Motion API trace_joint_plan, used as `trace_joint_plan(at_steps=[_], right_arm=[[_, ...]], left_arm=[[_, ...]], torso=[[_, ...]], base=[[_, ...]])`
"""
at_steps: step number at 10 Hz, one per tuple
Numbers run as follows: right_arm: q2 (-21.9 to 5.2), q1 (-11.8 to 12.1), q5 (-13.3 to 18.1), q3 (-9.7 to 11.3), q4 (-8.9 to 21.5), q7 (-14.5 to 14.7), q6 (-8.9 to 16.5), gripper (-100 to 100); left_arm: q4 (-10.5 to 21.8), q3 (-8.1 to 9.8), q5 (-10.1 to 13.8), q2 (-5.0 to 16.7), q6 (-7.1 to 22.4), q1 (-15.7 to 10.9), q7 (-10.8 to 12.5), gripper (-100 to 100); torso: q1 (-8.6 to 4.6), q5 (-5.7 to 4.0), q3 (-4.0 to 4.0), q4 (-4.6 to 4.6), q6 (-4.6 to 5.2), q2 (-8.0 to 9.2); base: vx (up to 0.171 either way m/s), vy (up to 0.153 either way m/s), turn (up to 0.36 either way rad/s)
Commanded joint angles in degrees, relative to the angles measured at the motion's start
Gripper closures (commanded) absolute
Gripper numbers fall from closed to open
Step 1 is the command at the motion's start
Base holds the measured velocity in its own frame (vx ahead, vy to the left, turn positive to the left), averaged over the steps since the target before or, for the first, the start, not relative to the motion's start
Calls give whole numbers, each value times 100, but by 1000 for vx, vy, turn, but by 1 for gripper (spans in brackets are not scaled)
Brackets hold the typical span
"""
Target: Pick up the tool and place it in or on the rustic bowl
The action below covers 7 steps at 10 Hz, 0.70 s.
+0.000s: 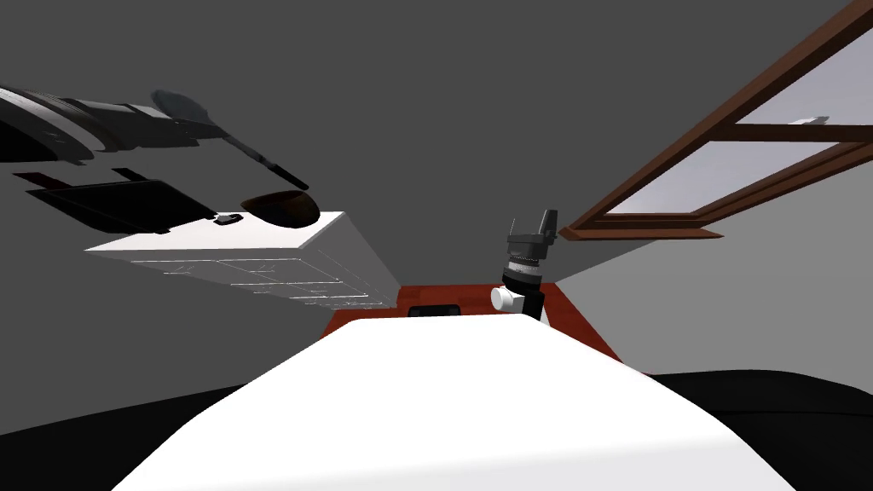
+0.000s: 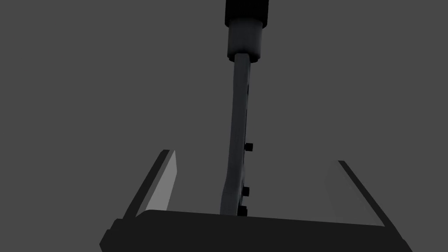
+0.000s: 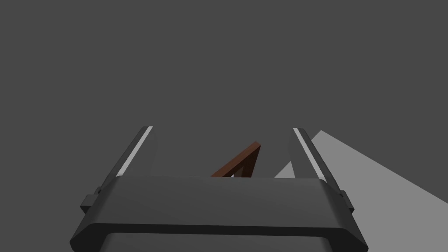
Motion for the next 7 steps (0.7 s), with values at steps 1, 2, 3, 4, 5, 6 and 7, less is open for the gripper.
trace_joint_plan(at_steps=[1,2,3,4,5,6,7], right_arm=[[0,0,0,0,0,0,0,0],[0,0,0,0,0,0,0,0],[0,0,0,0,0,0,0,0],[0,0,0,0,0,0,0,0],[0,0,0,0,0,0,0,0],[0,0,0,0,0,0,0,0],[0,0,0,0,0,0,0,0]], left_arm=[[-10,-36,250,29,-4,8,-63,-100],[11,-84,329,251,-7,34,68,-100],[11,-84,395,251,-7,34,58,-100],[11,-84,329,251,-7,34,68,-100],[31,-132,408,473,-10,60,198,-100],[41,-157,447,584,-11,73,264,-100],[52,-181,487,695,-13,86,329,-100]], torso=[[0,0,0,0,0,0],[-1,0,0,0,0,-1],[-3,-3,0,0,3,1],[0,0,0,0,1,1],[2,1,0,0,-1,1],[0,-2,1,0,2,2],[-1,-2,1,0,2,2]], base=[[0,0,0],[-5,4,-87],[-6,10,-56],[-3,5,6],[-8,7,-71],[-9,12,-94],[-9,12,-69]])
